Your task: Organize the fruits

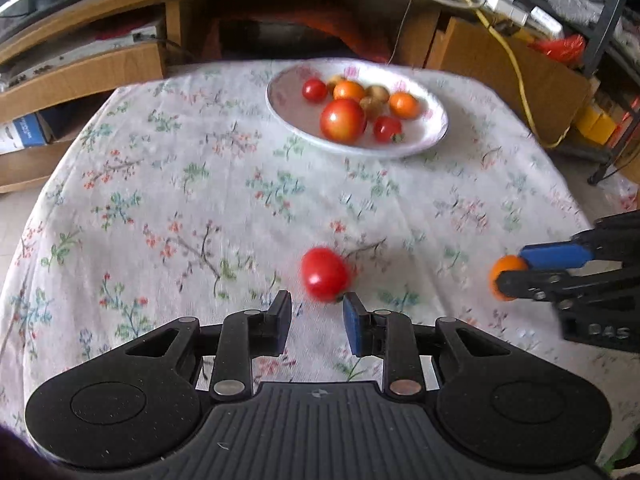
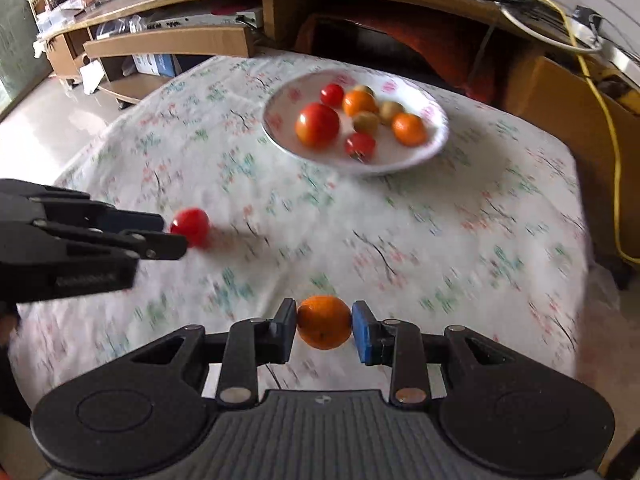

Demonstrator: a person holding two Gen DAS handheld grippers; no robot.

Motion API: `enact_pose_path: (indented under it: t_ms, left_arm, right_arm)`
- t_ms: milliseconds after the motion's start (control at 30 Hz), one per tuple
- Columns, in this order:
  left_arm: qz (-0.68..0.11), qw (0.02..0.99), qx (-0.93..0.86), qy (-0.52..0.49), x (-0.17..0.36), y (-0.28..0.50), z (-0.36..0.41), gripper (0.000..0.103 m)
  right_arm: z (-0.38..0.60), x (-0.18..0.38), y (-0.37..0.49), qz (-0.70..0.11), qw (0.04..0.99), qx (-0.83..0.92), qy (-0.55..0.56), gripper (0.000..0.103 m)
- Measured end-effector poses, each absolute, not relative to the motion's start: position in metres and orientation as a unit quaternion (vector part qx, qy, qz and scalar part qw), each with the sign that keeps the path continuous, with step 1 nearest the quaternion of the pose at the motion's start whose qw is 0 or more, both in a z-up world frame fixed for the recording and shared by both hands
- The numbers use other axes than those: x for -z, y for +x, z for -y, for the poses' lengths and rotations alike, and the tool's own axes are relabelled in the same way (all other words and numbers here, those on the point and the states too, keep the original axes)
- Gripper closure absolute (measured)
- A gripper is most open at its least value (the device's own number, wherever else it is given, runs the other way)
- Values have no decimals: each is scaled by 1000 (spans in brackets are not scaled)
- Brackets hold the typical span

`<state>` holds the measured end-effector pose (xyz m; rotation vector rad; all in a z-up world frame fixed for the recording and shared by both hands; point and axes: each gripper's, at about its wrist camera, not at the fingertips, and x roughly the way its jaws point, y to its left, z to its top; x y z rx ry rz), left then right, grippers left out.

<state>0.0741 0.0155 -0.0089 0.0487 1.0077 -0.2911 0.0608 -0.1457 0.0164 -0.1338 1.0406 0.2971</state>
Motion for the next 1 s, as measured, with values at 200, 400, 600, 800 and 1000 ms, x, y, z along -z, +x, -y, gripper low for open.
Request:
enact_pose_path:
  t_ms: [200,400,600,800,1000]
  left_arm:
    - [-459,878,136,18,2,75,-14,61]
    - [-459,877,139,32,10,87,2,53]
    - [-463,873,146,49,17,99,17,53]
    - [-471,867,148,72,18,100,21,58]
    - [-472,866,148,70,15,89,23,61]
  right_arm:
    - [149,-10,56,-492,857,-144,-54,73]
    - [150,-7,60,-485,860,-149,-51,73]
    - [152,-5,63,-491,857,-150,-37,72]
    - [156,-4,62,-490,858,-154,-28,72]
    - [155,-7,55,-487,860,-146,-33,72]
